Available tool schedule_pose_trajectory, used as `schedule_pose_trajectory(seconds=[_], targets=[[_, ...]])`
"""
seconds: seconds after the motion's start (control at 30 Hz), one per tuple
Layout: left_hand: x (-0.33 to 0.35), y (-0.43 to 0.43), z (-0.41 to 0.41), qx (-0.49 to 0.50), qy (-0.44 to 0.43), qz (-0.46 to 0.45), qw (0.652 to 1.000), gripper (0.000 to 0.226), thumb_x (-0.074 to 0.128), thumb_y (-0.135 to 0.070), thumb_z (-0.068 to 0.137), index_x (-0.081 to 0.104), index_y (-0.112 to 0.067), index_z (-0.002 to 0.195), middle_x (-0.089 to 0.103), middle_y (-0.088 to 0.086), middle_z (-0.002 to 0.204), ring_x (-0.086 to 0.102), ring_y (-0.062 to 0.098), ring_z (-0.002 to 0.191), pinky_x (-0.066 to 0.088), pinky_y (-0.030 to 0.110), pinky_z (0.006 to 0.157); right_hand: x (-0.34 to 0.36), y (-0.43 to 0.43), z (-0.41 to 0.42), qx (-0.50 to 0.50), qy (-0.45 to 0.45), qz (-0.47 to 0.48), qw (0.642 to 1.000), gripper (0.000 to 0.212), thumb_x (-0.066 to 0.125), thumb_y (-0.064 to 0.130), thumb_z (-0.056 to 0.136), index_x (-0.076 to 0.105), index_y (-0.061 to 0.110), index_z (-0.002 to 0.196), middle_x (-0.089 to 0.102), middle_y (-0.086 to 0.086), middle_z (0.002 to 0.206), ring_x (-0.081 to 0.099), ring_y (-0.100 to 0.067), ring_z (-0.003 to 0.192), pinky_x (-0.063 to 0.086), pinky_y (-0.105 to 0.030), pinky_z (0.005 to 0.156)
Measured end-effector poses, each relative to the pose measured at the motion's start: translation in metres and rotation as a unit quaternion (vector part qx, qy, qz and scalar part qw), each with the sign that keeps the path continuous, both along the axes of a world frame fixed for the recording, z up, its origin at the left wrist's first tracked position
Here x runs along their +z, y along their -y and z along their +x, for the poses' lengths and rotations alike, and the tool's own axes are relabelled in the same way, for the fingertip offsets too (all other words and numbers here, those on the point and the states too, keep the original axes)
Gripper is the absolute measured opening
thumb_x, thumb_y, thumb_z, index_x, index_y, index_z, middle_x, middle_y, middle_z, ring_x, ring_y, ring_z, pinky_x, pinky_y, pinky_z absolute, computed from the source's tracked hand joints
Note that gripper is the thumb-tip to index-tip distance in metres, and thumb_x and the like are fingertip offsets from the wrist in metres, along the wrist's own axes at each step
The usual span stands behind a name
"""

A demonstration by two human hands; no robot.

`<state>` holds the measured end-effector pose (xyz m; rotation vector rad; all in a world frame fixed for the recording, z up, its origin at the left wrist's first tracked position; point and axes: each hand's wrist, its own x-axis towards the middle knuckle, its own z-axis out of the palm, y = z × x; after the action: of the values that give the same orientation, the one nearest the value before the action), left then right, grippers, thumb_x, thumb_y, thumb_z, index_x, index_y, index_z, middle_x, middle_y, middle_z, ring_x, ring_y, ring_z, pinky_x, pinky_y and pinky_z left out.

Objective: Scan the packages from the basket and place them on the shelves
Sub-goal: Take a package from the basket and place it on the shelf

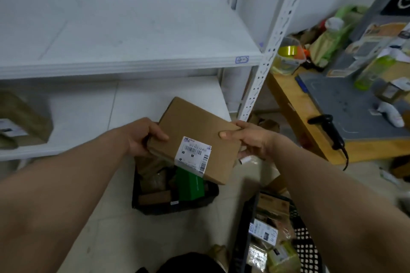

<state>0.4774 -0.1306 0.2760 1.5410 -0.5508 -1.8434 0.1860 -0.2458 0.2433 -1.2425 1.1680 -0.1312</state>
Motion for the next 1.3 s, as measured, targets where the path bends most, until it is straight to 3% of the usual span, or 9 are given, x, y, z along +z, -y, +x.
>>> schedule_pose_trajectory(seconds=[0.13, 0.23, 0.47, 0.6, 0.7, 0.83, 1.07, 1.2, 1.3], targets=[[0.008, -0.022, 0.024, -0.004, 0.025, -0.011, 1.0, 0.092, 0.087, -0.004, 0.04, 0.058, -0.006, 0.127, 0.07, 0.019, 0.118, 0.067, 0.038, 0.11, 0.052, 0.05, 0.097, 0.007, -0.009, 0.027, 0.03, 0.011, 0.017, 0.999, 0.094, 0.1, 0.042, 0.049, 0.056, 0.024, 0.13, 0.072, -0.009, 0.121, 0.069, -0.028, 0.112, 0.055, -0.055, 0.097], [0.008, -0.032, 0.023, -0.042, 0.06, -0.007, 0.997, 0.091, 0.096, -0.019, 0.041, 0.063, -0.009, 0.126, 0.07, 0.017, 0.123, 0.06, 0.038, 0.124, 0.038, 0.055, 0.113, 0.011, -0.013, 0.034, 0.038, 0.003, 0.006, 0.999, 0.07, 0.092, 0.033, 0.069, 0.055, 0.024, 0.129, 0.074, -0.003, 0.114, 0.072, -0.022, 0.107, 0.058, -0.048, 0.093], [-0.002, -0.026, 0.004, -0.052, 0.124, -0.006, 0.991, 0.066, 0.088, -0.021, 0.062, 0.062, -0.009, 0.122, 0.066, 0.015, 0.12, 0.062, 0.032, 0.11, 0.054, 0.04, 0.082, 0.019, 0.001, 0.02, 0.082, -0.006, 0.009, 0.997, 0.054, 0.084, 0.01, 0.079, 0.057, 0.021, 0.123, 0.069, -0.007, 0.112, 0.071, -0.024, 0.098, 0.06, -0.033, 0.069], [-0.012, 0.007, -0.029, -0.095, 0.196, 0.001, 0.976, 0.074, 0.088, -0.034, 0.054, 0.064, -0.013, 0.121, 0.065, 0.013, 0.121, 0.061, 0.034, 0.111, 0.054, 0.038, 0.082, 0.005, 0.025, 0.004, 0.048, -0.097, -0.036, 0.994, 0.058, 0.09, 0.022, 0.071, 0.06, 0.026, 0.12, 0.066, -0.006, 0.119, 0.069, -0.032, 0.106, 0.06, -0.049, 0.089], [-0.013, 0.041, -0.063, -0.106, 0.191, 0.011, 0.976, 0.058, 0.087, -0.027, 0.066, 0.066, -0.011, 0.117, 0.068, 0.016, 0.117, 0.066, 0.033, 0.102, 0.058, 0.04, 0.08, -0.006, 0.046, -0.022, 0.083, -0.156, -0.062, 0.982, 0.09, 0.093, 0.044, 0.043, 0.058, 0.031, 0.125, 0.059, -0.004, 0.13, 0.063, -0.032, 0.114, 0.057, -0.051, 0.096], [-0.011, 0.092, -0.109, -0.139, 0.201, -0.025, 0.969, 0.049, 0.083, -0.021, 0.075, 0.061, -0.016, 0.119, 0.066, 0.014, 0.112, 0.063, 0.031, 0.101, 0.055, 0.043, 0.086, -0.006, 0.074, -0.057, 0.153, -0.158, -0.019, 0.975, 0.107, 0.095, 0.036, 0.06, 0.036, 0.038, 0.15, 0.047, -0.003, 0.147, 0.052, -0.032, 0.129, 0.047, -0.052, 0.108], [-0.047, 0.131, -0.136, 0.05, 0.078, -0.004, 0.996, 0.13, 0.094, -0.019, 0.06, 0.012, -0.032, 0.159, 0.038, 0.01, 0.155, 0.046, 0.03, 0.129, 0.044, 0.045, 0.103, -0.038, 0.118, -0.109, 0.096, -0.13, 0.085, 0.983, 0.107, 0.094, 0.047, 0.063, 0.033, 0.036, 0.151, 0.055, -0.002, 0.141, 0.052, -0.031, 0.129, 0.044, -0.06, 0.105], [-0.065, 0.104, -0.141, -0.063, 0.044, 0.062, 0.995, 0.111, 0.099, -0.025, 0.044, 0.049, -0.029, 0.142, 0.061, 0.006, 0.138, 0.051, 0.028, 0.128, 0.038, 0.052, 0.108, -0.046, 0.128, -0.115, 0.077, -0.087, 0.108, 0.987, 0.079, 0.087, 0.048, 0.072, 0.049, 0.029, 0.138, 0.063, -0.003, 0.13, 0.058, -0.027, 0.12, 0.049, -0.058, 0.099], [-0.069, 0.109, -0.151, -0.056, 0.017, 0.03, 0.998, 0.07, 0.087, -0.009, 0.065, 0.06, -0.029, 0.126, 0.07, 0.004, 0.124, 0.057, 0.03, 0.124, 0.035, 0.057, 0.113, -0.042, 0.129, -0.101, 0.079, -0.072, 0.115, 0.988, 0.053, 0.082, 0.042, 0.081, 0.058, 0.027, 0.127, 0.068, -0.004, 0.123, 0.063, -0.025, 0.113, 0.054, -0.052, 0.092]])
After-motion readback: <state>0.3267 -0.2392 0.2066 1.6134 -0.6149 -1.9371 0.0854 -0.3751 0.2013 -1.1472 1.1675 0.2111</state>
